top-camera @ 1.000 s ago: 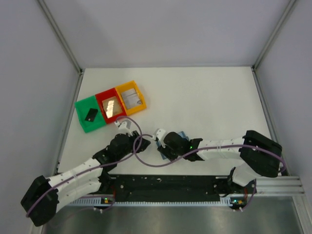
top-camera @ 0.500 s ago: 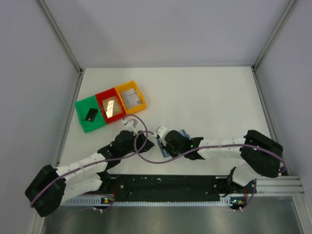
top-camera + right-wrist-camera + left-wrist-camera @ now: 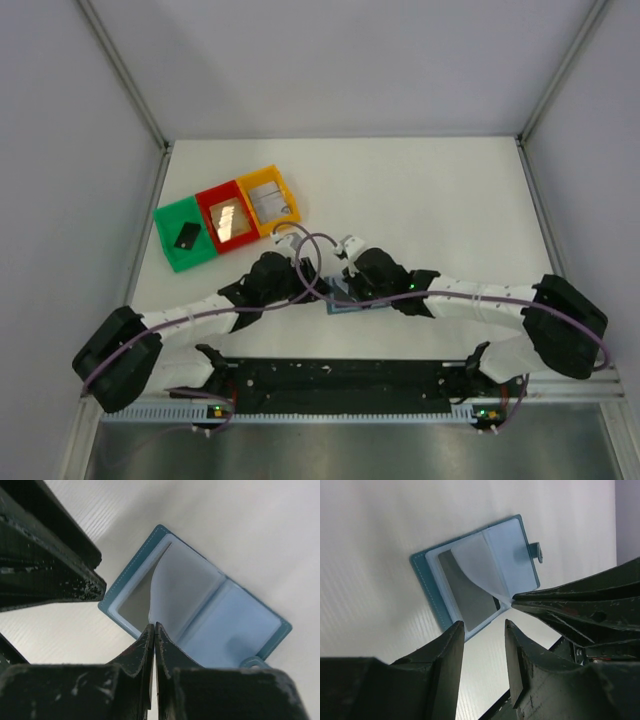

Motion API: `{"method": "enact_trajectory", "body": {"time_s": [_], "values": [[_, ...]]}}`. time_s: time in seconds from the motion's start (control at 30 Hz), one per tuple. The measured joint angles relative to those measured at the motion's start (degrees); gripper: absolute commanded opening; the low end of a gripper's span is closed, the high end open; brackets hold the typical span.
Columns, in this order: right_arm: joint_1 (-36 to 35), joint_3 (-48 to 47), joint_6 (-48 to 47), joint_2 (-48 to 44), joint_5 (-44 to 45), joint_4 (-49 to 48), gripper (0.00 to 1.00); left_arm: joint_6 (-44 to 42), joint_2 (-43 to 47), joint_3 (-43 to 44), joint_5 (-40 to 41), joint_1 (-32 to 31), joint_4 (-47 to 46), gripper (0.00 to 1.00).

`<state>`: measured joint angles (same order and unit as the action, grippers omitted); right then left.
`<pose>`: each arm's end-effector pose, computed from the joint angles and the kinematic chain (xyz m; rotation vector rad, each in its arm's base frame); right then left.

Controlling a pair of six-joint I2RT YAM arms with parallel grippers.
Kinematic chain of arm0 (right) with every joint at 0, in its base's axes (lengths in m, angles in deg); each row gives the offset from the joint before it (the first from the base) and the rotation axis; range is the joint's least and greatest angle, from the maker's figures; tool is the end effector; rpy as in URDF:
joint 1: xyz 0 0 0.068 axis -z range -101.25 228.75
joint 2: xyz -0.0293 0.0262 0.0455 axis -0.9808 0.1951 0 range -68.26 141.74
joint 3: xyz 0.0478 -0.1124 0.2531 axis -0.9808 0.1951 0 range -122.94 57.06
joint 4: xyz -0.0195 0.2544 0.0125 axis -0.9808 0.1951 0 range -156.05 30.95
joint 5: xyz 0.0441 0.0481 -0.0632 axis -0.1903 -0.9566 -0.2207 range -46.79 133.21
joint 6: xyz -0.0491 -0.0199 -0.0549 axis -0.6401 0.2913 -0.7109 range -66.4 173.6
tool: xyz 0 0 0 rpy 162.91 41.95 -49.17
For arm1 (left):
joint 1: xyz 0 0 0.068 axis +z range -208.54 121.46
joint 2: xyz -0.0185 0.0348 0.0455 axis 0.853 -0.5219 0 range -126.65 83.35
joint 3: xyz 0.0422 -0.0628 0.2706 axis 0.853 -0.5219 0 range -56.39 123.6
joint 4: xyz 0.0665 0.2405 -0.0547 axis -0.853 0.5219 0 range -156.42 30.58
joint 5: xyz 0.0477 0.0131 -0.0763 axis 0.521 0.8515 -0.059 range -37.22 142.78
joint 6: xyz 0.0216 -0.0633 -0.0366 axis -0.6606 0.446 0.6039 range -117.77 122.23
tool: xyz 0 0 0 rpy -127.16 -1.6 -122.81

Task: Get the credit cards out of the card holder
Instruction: Remove the credit card from the card holder.

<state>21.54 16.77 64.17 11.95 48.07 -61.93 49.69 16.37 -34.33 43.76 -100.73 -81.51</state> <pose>0.1642 0.2446 0.1787 -0.9058 2.2096 0.4804 0.1743 -0.1716 0.1697 -0.0007 2.2847 -1.0598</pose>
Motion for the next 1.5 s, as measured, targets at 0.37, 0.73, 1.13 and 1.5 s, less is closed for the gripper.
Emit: {"method": "enact_trajectory", "body": {"time_s": [0.37, 0.73, 1.13, 1.5], "values": [[6.10, 3.74, 11.47, -3.85, 3.65, -0.94, 0.00, -2.08, -12.90, 9.55, -4.28, -0.31, -1.64, 0.27], [9.51, 13.99, 23.93, -8.48, 3.91, -7.10, 0.00, -2.97, -19.85, 14.51, -5.05, -1.70, -2.08, 0.25], [14.51, 24.39, 38.88, -18.16, 1.38, -21.44, 0.00, -3.48, -24.09, 16.22, -4.83, -4.20, -3.32, 0.26], [16.20, 31.71, 51.87, -19.08, 2.51, -26.80, 0.00, -6.69, -31.43, 23.93, -2.25, -4.90, -2.82, 0.26]]}}
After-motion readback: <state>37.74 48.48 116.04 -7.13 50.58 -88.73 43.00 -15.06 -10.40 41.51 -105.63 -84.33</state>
